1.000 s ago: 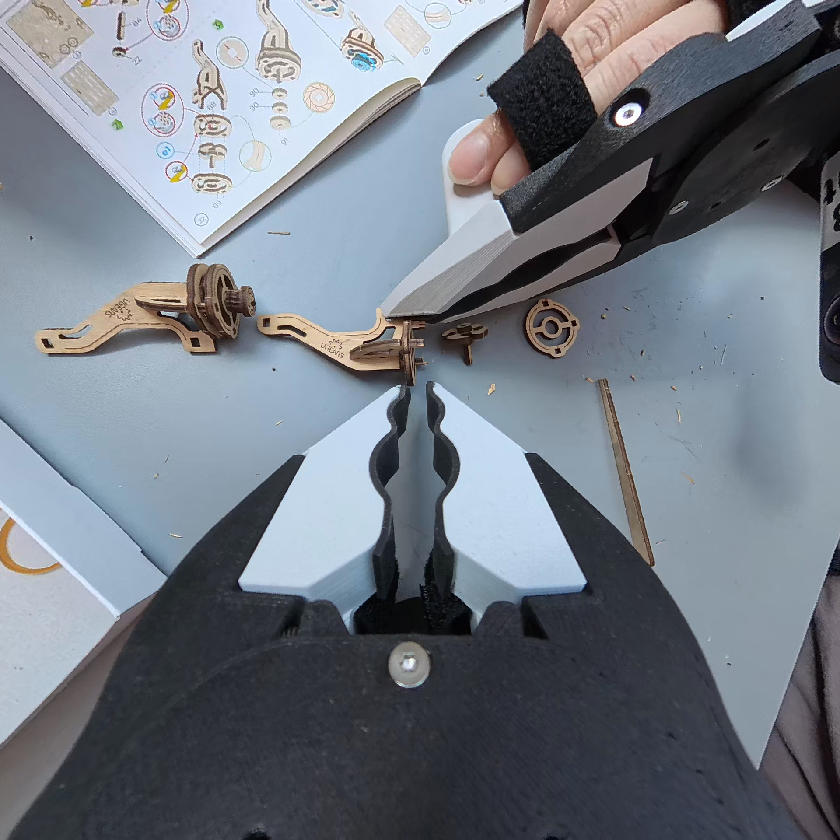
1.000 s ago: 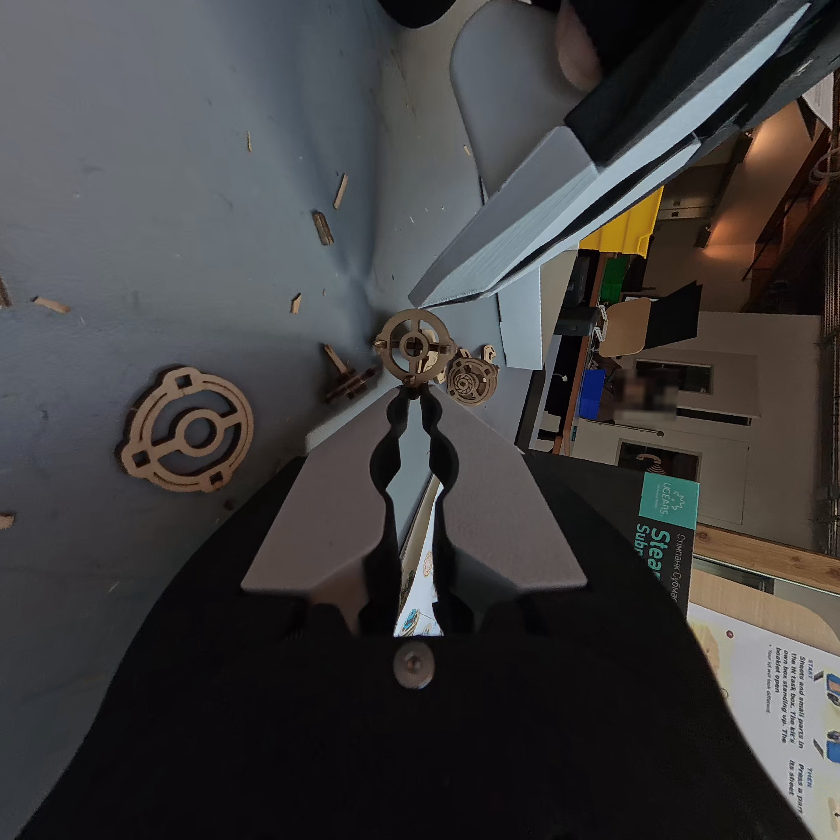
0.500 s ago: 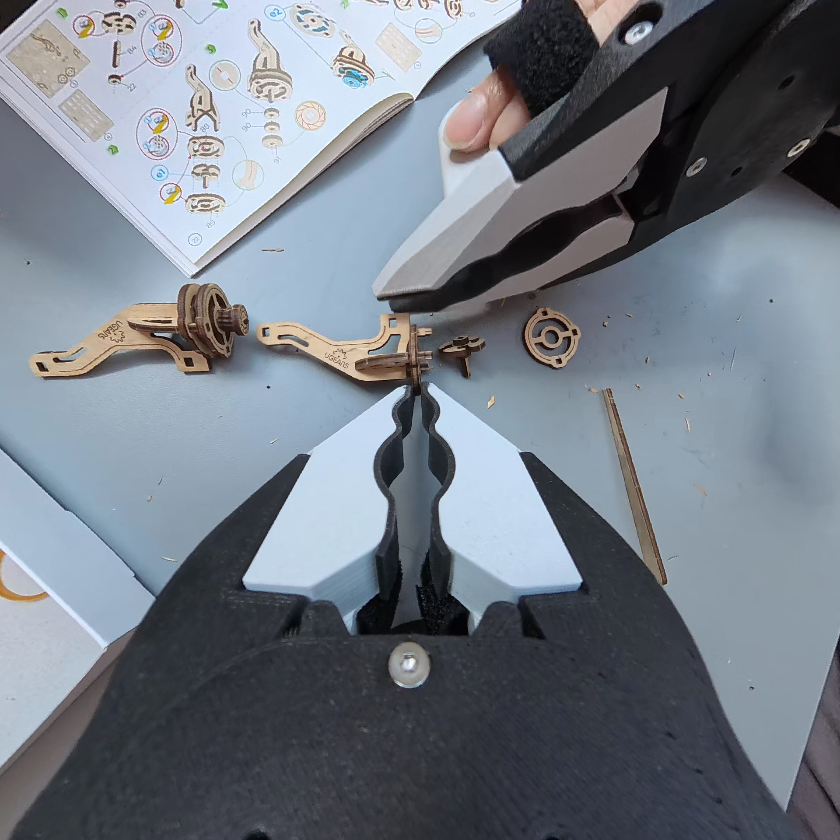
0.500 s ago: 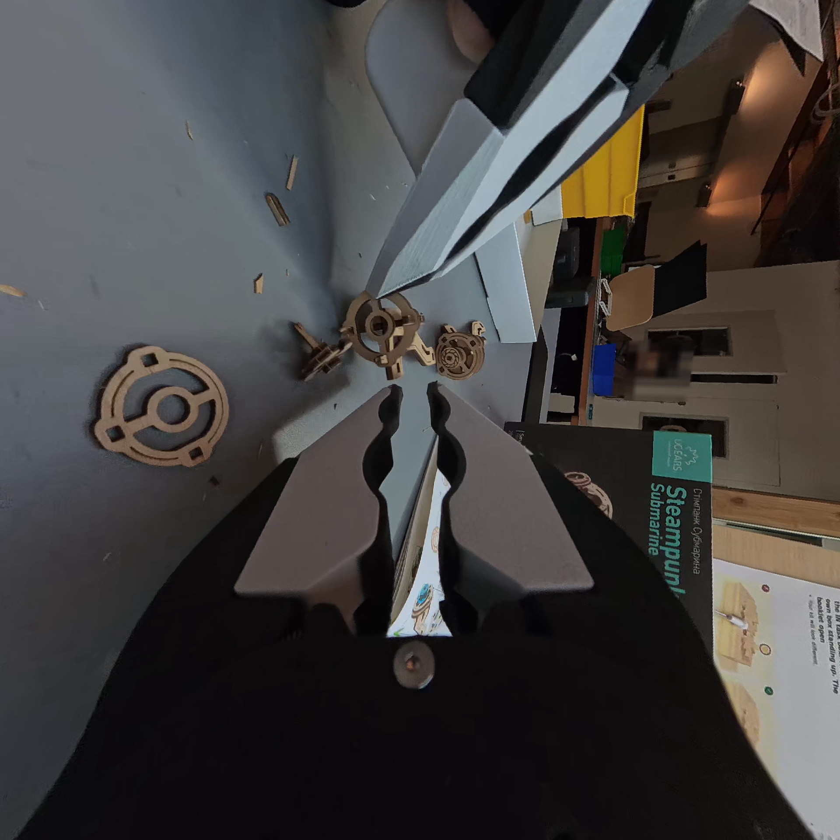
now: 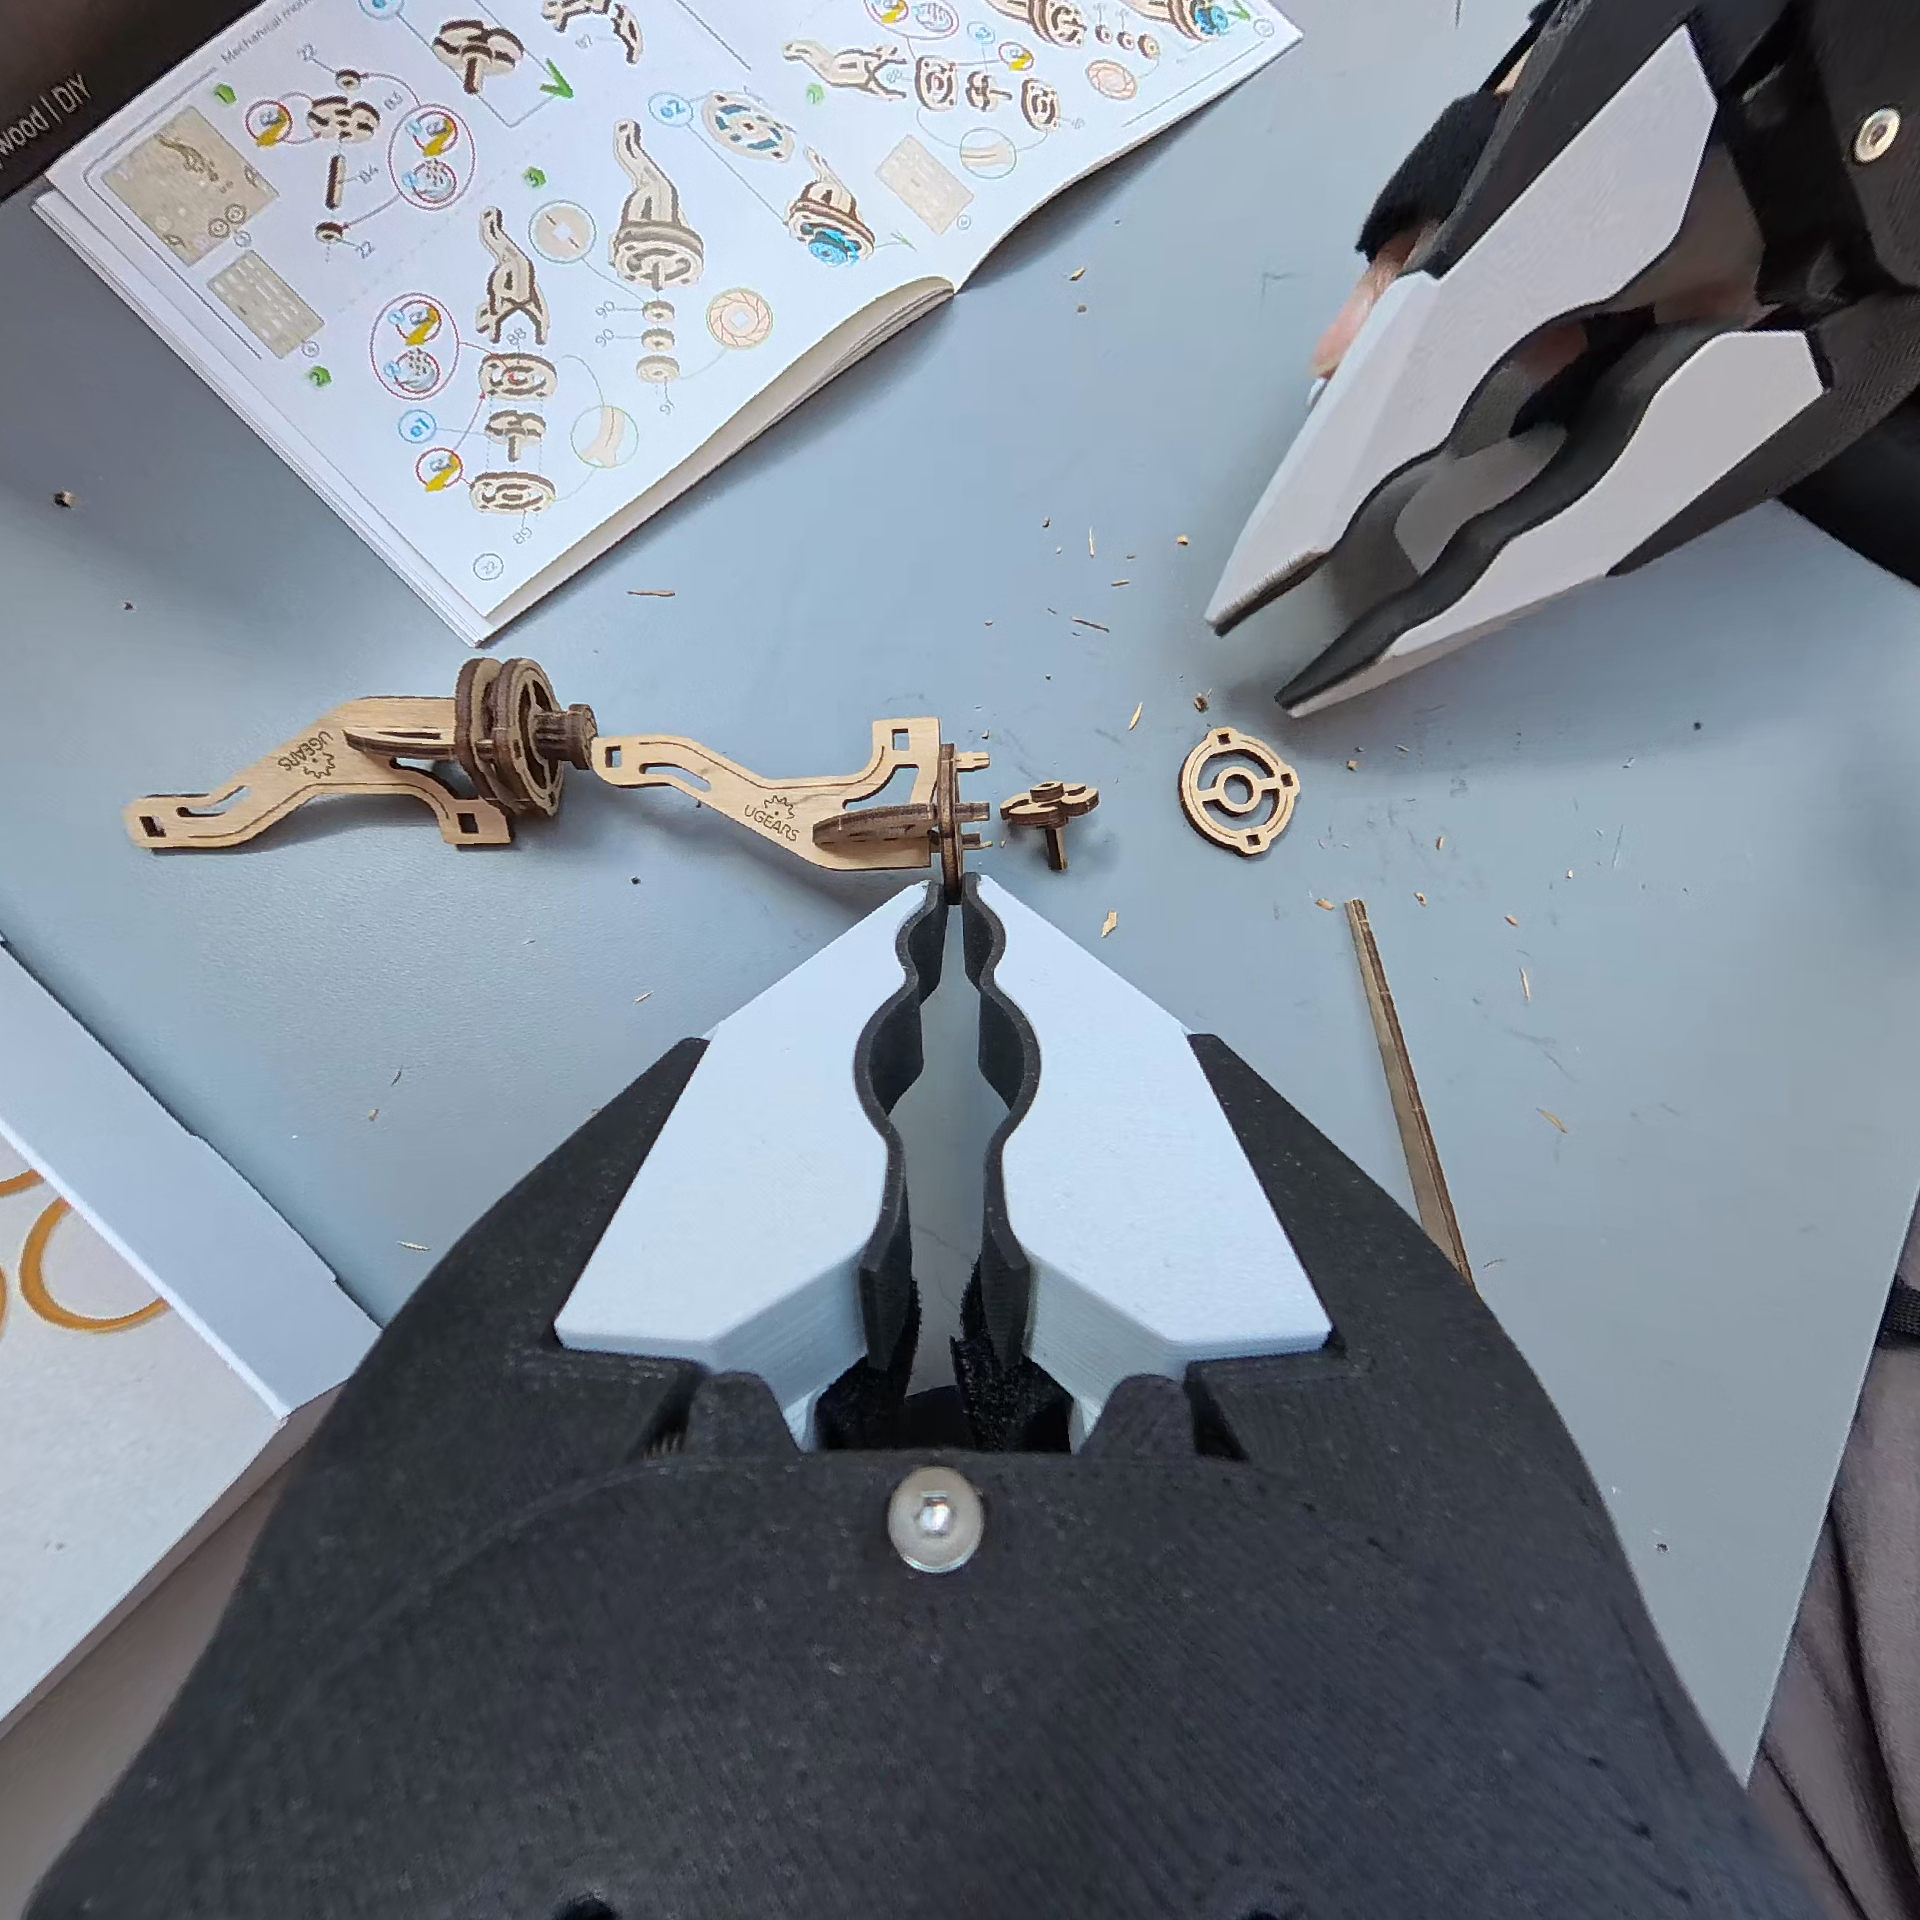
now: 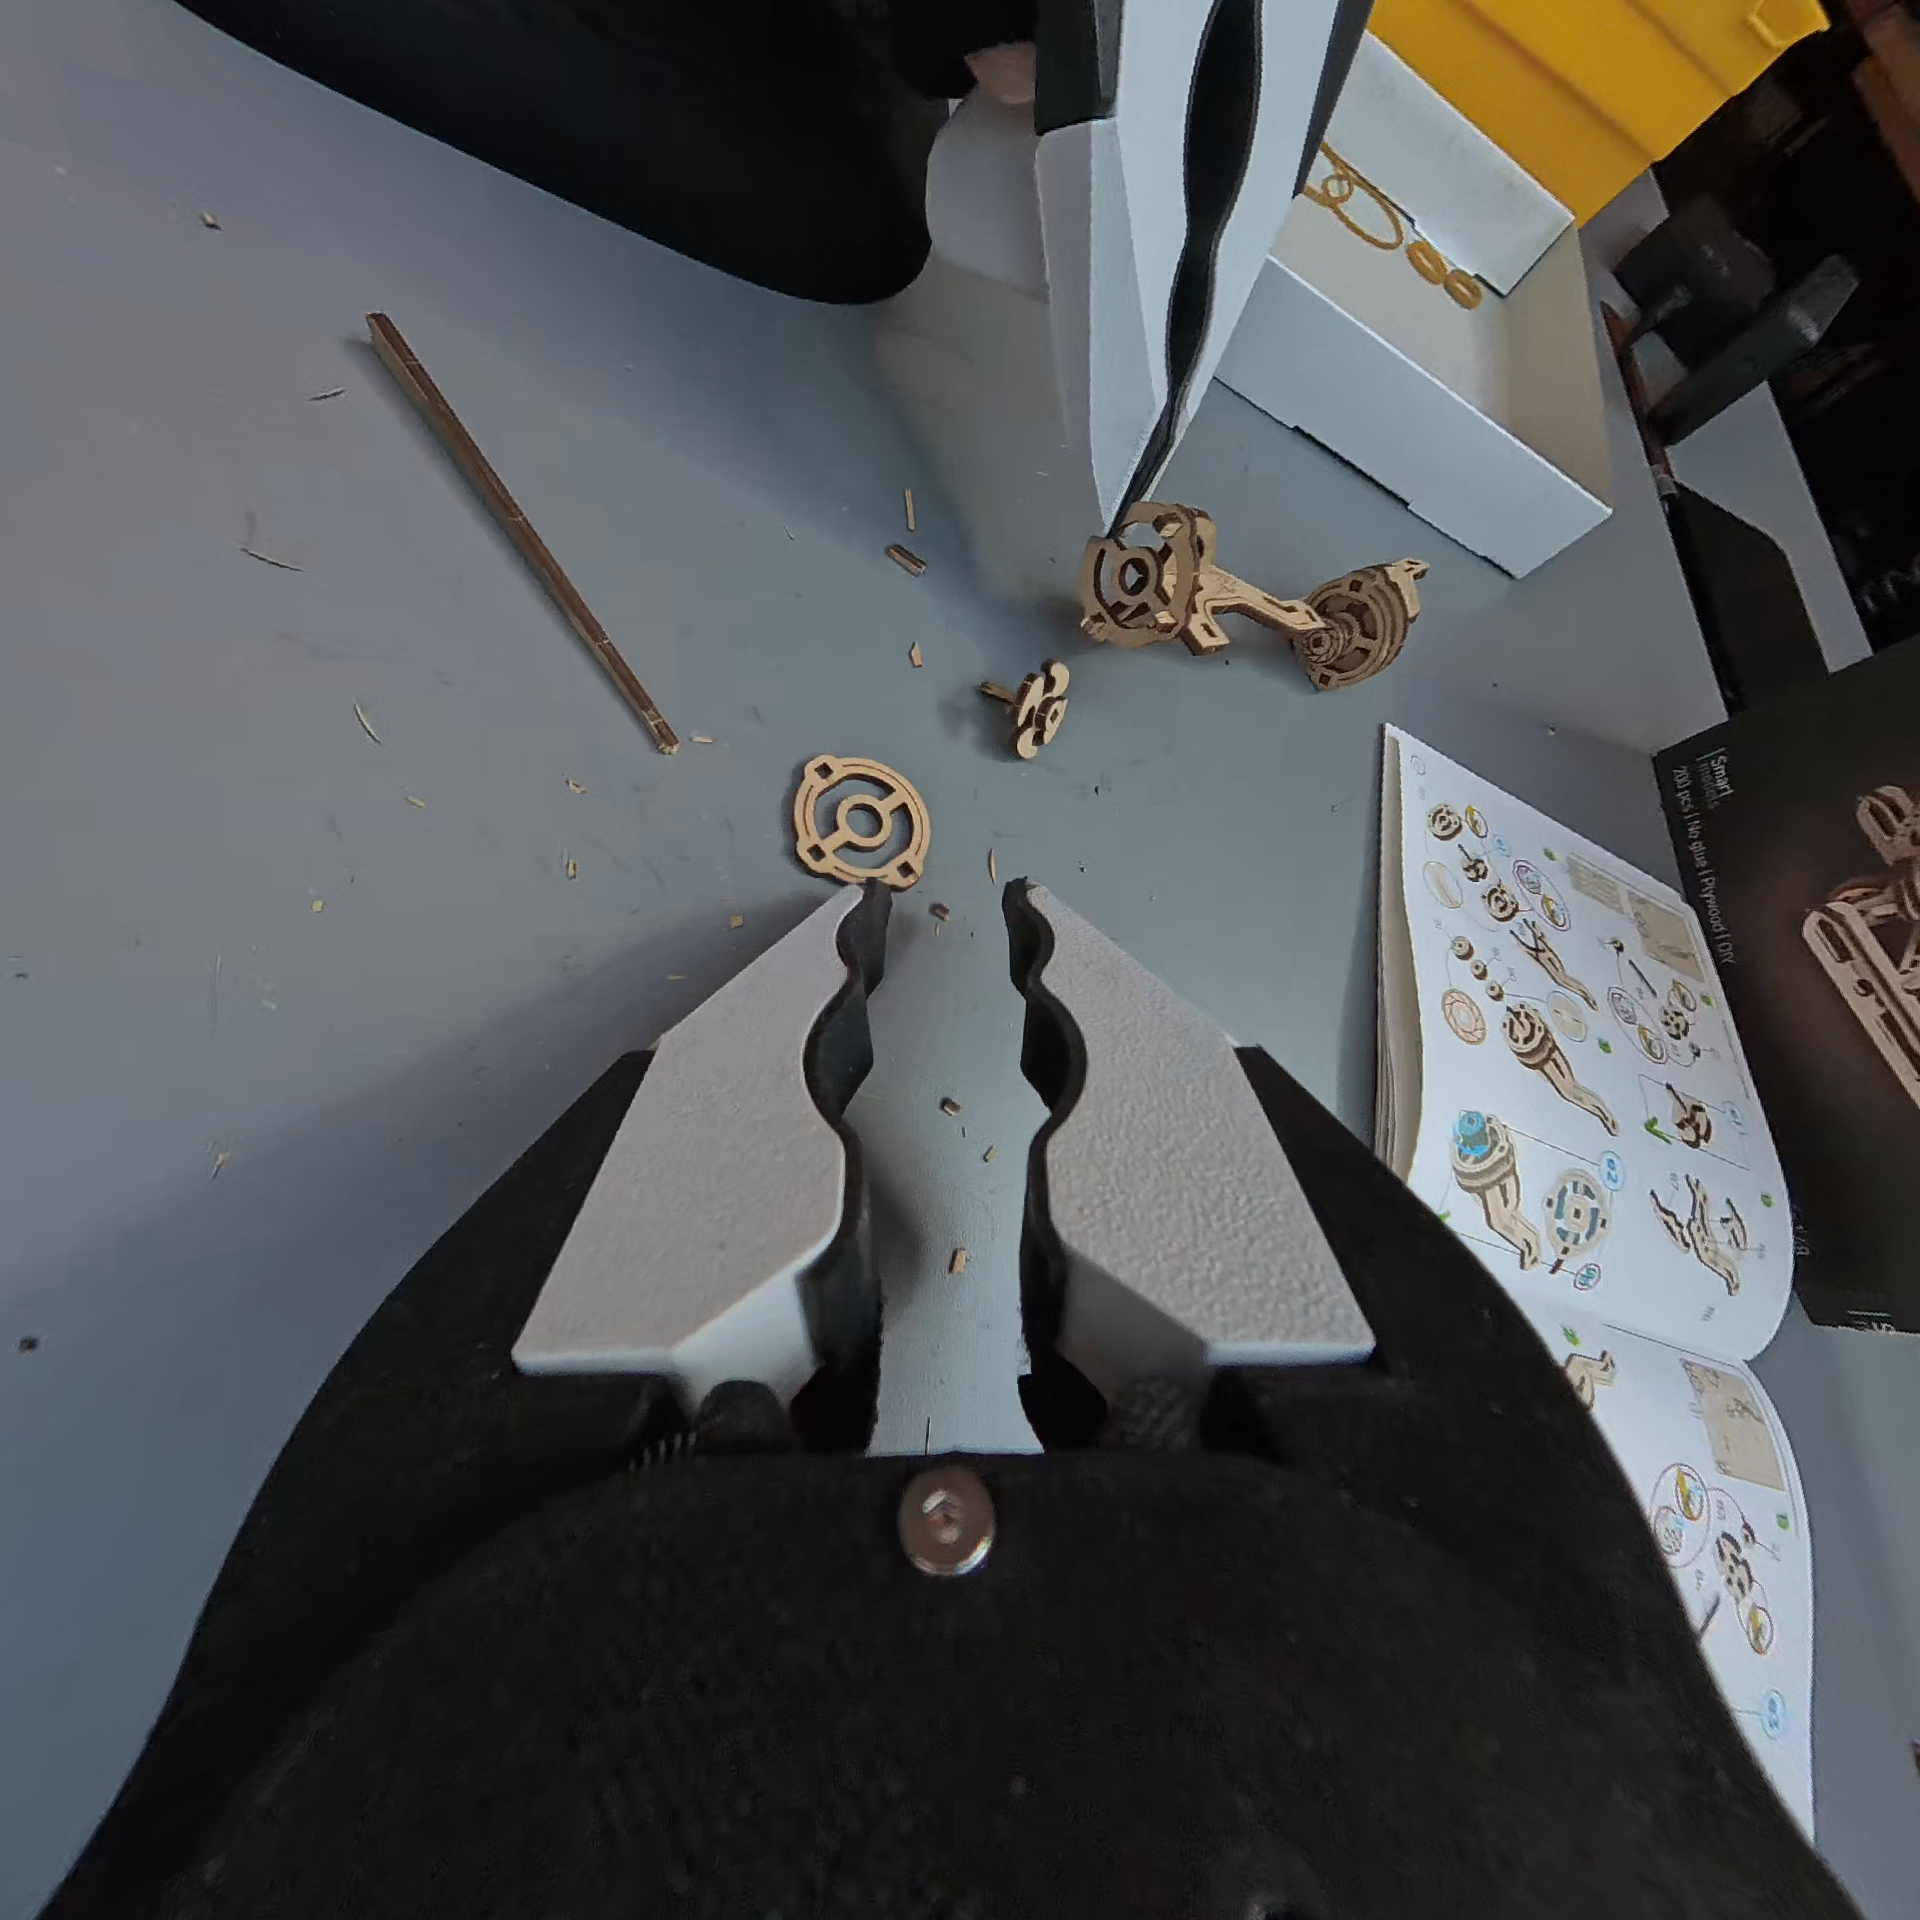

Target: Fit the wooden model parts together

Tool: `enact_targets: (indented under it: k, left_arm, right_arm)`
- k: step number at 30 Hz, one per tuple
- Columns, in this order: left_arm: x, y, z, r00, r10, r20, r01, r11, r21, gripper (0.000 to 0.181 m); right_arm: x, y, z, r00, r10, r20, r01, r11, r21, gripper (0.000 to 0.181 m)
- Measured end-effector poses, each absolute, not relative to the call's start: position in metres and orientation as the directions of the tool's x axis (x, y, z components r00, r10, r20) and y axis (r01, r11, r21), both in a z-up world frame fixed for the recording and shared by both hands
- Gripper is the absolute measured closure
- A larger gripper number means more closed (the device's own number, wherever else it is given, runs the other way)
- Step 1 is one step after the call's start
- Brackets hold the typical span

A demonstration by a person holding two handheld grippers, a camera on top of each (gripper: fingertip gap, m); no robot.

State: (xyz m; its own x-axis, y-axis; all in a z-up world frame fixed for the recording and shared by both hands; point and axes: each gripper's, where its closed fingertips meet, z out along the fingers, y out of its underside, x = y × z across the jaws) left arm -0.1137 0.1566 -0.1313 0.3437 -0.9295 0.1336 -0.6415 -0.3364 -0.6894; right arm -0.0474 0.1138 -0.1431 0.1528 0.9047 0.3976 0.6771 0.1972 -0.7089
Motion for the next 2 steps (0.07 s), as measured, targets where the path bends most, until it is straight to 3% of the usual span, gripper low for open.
enact_targets:
  k: [1, 2]
  left_arm:
    - [-0.1142, 0.1573, -0.1307, 0.347, -0.929, 0.133, -0.639, -0.337, -0.691, 0.180]
    - [-0.1146, 0.1580, -0.1302, 0.350, -0.927, 0.134, -0.636, -0.340, -0.692, 0.180]
  right_arm:
    - [-0.0518, 0.1157, -0.1425, 0.166, 0.902, 0.399, 0.675, 0.191, -0.713, 0.159]
    - [-0.0560, 0.1170, -0.1418, 0.181, 0.905, 0.385, 0.668, 0.174, -0.724, 0.158]
